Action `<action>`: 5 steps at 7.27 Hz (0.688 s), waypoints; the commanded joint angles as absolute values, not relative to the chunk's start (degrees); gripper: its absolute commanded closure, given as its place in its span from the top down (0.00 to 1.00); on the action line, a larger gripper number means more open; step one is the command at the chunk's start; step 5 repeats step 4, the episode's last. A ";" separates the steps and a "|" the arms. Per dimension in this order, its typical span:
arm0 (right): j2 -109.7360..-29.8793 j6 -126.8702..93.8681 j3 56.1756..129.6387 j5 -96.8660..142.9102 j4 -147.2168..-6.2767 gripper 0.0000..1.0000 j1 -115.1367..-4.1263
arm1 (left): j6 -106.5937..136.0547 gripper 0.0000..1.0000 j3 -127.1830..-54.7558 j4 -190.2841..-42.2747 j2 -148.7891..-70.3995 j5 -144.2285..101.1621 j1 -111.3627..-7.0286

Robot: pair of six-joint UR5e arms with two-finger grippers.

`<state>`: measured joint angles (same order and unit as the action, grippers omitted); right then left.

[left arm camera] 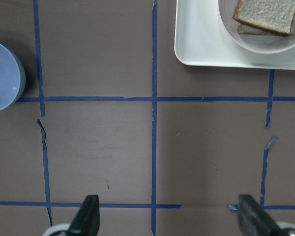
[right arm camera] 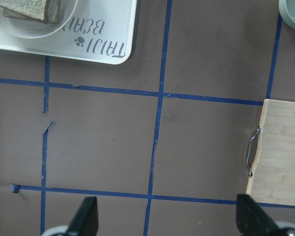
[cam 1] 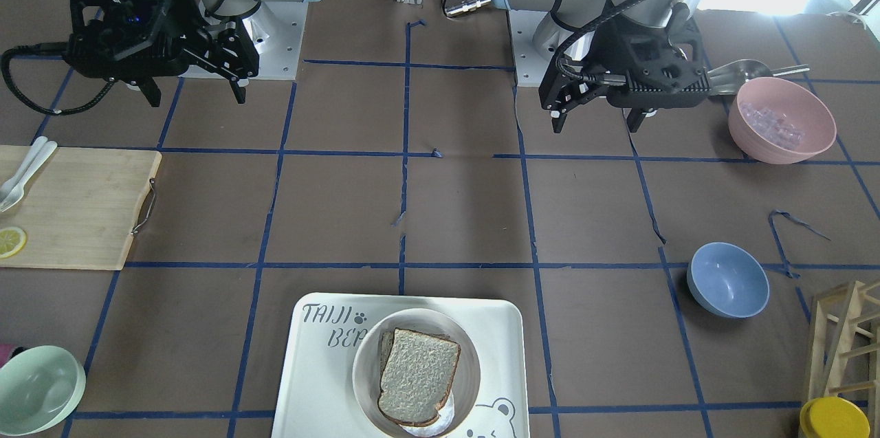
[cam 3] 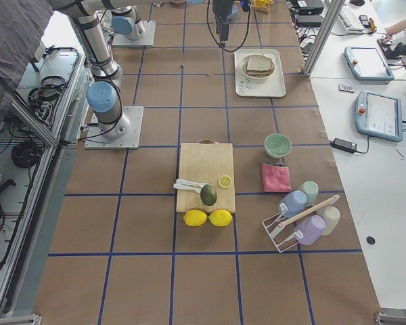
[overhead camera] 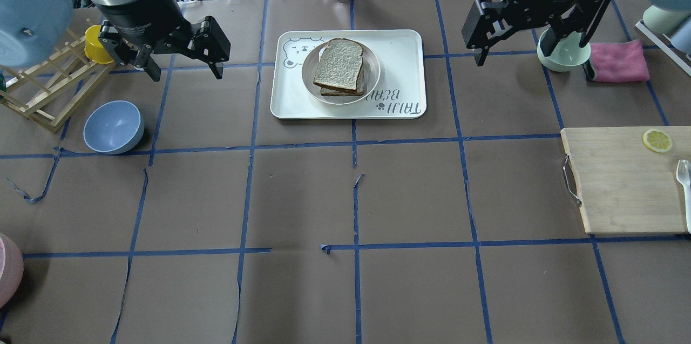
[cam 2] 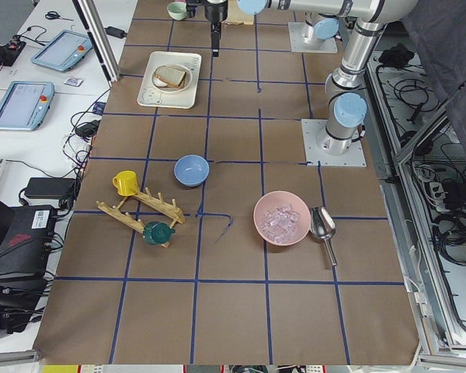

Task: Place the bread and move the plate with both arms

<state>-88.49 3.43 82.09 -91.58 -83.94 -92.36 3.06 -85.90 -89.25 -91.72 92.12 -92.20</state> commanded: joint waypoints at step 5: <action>-88.42 3.43 82.09 -91.67 -83.85 1.00 -92.29 | 6.24 1.00 -85.96 -88.24 -91.76 92.46 -92.11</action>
